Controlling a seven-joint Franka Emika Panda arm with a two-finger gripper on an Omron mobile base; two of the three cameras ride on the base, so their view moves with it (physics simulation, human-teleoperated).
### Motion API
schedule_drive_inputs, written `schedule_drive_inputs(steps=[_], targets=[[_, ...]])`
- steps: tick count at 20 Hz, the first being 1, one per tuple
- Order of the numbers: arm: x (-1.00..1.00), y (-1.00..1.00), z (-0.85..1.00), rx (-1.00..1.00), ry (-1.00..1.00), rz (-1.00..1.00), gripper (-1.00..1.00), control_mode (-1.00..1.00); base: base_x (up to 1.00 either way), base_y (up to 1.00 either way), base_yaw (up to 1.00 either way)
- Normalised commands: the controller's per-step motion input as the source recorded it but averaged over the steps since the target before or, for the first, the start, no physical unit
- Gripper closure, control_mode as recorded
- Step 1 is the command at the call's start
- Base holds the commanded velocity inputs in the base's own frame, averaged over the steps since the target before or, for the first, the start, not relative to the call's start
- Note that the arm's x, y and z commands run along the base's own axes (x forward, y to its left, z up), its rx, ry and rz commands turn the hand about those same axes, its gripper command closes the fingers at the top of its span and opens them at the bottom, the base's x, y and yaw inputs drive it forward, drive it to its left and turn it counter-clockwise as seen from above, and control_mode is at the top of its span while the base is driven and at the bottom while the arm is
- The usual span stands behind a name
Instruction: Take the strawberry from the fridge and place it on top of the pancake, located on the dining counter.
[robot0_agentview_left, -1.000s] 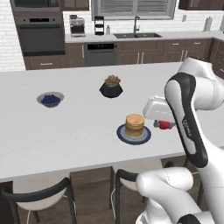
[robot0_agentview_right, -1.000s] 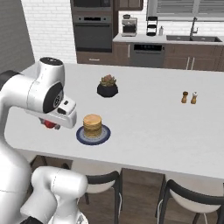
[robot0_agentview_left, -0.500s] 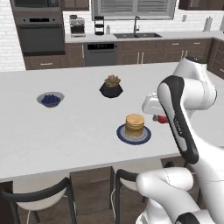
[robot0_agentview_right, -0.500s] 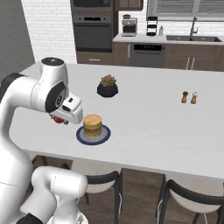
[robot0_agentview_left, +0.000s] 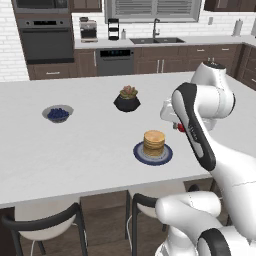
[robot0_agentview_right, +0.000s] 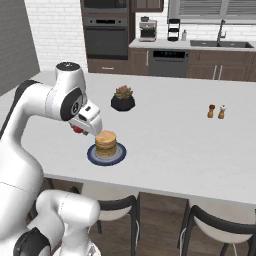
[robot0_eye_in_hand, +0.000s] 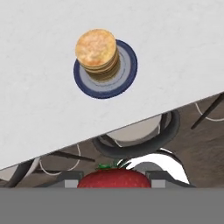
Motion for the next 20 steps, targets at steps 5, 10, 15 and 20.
schedule_drive_inputs(steps=[5,10,15,20], targets=[[0.32,-0.12,-0.18,-0.02,0.0,-0.13,1.0,-1.0,0.0,0.0,0.0],[0.36,0.0,-0.35,-0.04,0.0,-0.1,1.0,-1.0,0.0,0.0,0.0],[0.41,0.0,-0.34,-0.04,0.0,-0.05,1.0,-1.0,0.0,0.0,0.0],[0.46,0.01,-0.3,-0.02,0.0,-0.02,1.0,-1.0,0.0,0.0,0.0]])
